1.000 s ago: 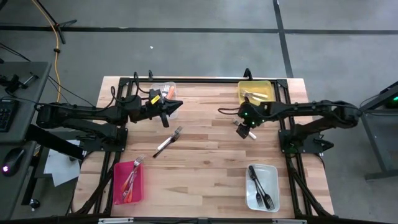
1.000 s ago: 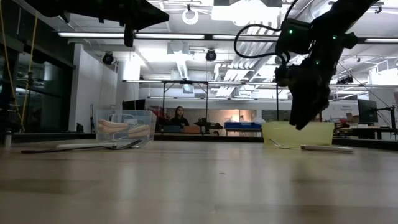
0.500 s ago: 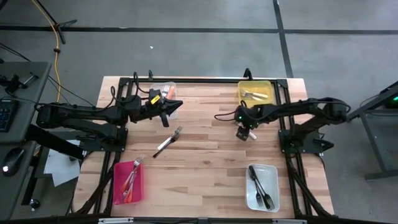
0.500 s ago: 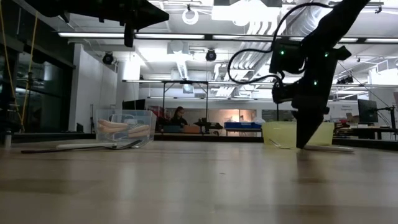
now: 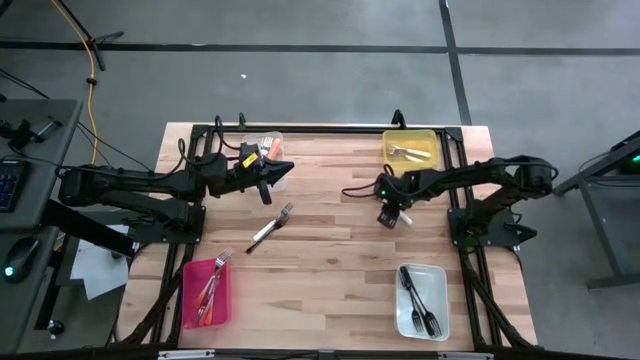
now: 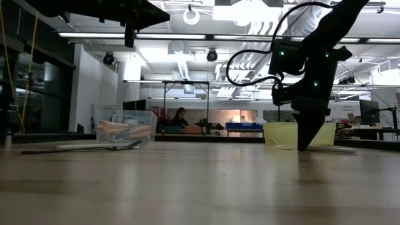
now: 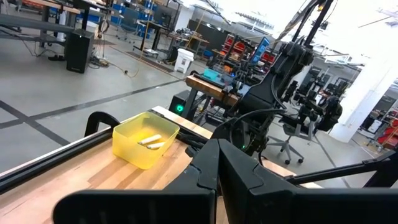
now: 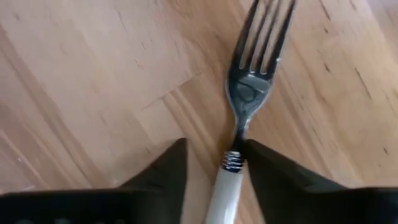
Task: Sort silverware by color (type)
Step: Put the white fork into the yellow bin
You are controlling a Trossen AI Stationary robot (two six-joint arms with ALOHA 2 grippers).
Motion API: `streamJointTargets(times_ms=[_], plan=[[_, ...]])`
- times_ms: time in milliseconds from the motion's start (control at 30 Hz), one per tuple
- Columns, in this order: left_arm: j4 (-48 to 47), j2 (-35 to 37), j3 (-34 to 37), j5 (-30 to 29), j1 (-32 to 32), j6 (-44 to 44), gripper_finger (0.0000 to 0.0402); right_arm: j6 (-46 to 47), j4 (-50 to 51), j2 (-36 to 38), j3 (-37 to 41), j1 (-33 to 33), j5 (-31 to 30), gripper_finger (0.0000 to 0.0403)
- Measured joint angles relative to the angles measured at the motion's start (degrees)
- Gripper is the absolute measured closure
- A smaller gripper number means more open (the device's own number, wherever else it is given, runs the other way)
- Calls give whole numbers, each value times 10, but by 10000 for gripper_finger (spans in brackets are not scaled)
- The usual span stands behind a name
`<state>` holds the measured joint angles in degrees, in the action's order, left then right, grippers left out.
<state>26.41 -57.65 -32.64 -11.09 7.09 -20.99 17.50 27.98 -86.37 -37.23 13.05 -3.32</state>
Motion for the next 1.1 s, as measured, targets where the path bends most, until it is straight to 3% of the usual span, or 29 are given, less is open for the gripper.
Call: streamJointTargets(times_ms=[133, 200, 333, 467, 1100], plan=[[0, 0, 0, 0, 0, 0, 402, 0, 1, 0, 0, 0, 8, 363], [0, 0, 0, 0, 0, 0, 401, 0, 2, 0, 0, 0, 10, 387], [-1, 0, 0, 0, 0, 0, 402, 0, 3, -1, 1, 0, 13, 376], [-1, 0, 0, 0, 0, 1, 401, 0, 4, -1, 1, 0, 14, 393], [-1, 0, 0, 0, 0, 7, 400, 2, 5, -1, 2, 0, 16, 394]])
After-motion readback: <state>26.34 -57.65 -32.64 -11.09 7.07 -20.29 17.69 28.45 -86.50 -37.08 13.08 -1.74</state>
